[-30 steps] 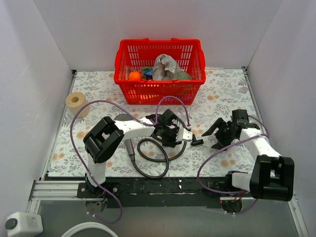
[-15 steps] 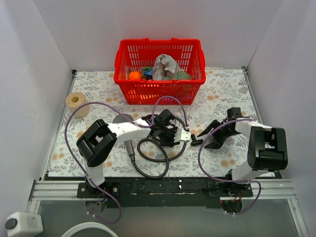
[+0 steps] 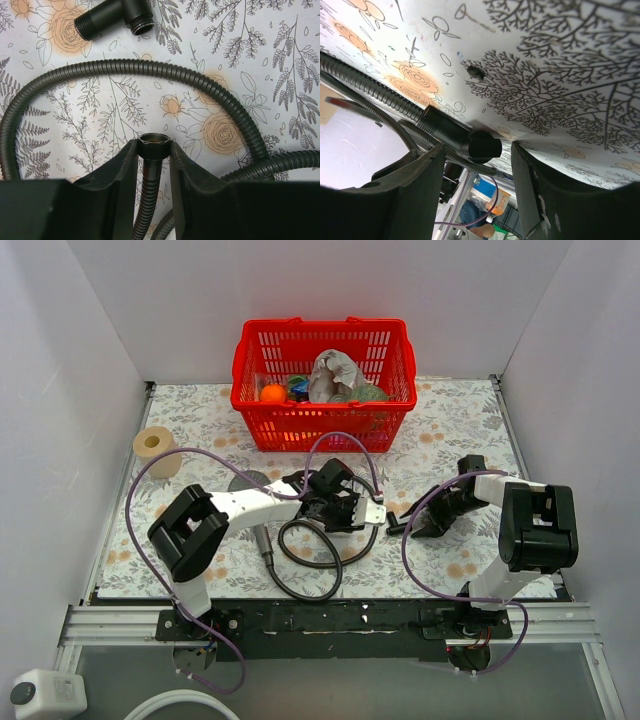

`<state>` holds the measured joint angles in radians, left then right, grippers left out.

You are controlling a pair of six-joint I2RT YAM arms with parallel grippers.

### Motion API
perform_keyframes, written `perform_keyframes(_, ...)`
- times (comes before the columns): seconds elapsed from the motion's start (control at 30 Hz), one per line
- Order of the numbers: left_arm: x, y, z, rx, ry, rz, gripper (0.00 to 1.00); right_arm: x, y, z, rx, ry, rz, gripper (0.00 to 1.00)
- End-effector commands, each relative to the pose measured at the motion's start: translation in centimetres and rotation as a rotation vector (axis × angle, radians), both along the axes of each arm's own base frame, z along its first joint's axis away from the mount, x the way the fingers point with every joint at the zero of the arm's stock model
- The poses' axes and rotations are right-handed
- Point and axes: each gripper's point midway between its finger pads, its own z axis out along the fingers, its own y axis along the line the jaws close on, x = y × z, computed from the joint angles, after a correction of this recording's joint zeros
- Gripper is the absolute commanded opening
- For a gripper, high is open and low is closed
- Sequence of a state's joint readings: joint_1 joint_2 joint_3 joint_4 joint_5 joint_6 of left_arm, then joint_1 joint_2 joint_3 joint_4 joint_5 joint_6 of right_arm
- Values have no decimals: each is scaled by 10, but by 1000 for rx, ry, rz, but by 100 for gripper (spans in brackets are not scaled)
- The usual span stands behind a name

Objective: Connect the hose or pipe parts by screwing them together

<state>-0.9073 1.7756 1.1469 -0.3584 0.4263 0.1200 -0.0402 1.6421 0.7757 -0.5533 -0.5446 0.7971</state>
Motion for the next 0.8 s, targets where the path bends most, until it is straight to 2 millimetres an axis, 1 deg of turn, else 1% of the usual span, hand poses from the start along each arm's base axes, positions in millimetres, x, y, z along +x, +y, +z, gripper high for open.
perform_keyframes(0.0, 1, -4, 38, -85, -84, -22, 0, -8, -3, -6, -43, 71, -51, 64)
perform_keyframes(0.07, 0, -6, 43, -99, -97, -27, 0, -12, 2, -9, -36, 86, -50, 64)
perform_keyframes(0.17, -2, -5, 45, -104, -103, -30, 0, -15, 7, -13, -37, 122, -68, 64)
perform_keyframes(0.2, -2, -5, 50, -114, -111, -30, 0, -19, 13, -15, -46, 129, -49, 63)
perform_keyframes(0.27, -4, -4, 52, -118, -116, -33, 0, -20, 17, -17, -52, 153, -59, 61)
perform_keyframes(0.3, -5, -3, 56, -125, -124, -37, 0, -20, 16, -20, -68, 160, -65, 58)
perform_keyframes(0.4, -7, 1, 58, -128, -135, -42, 0, -20, 17, -22, -102, 178, -97, 52)
perform_keyframes(0.43, -8, 2, 63, -136, -141, -42, 0, -19, 16, -21, -108, 177, -107, 51)
perform_keyframes(0.5, -10, 5, 63, -136, -145, -45, 0, -20, 14, -24, -126, 186, -132, 50)
perform_keyframes(0.53, -11, 6, 66, -142, -152, -47, 0, -18, 14, -24, -125, 176, -138, 50)
perform_keyframes(0.67, -14, 11, 70, -149, -165, -51, 0, -21, 15, -27, -116, 196, -133, 53)
perform_keyframes(0.73, -16, 14, 67, -143, -164, -52, 0, -23, 17, -26, -104, 193, -126, 61)
perform_keyframes(0.77, -17, 15, 68, -146, -167, -53, 0, -20, 18, -25, -96, 175, -125, 63)
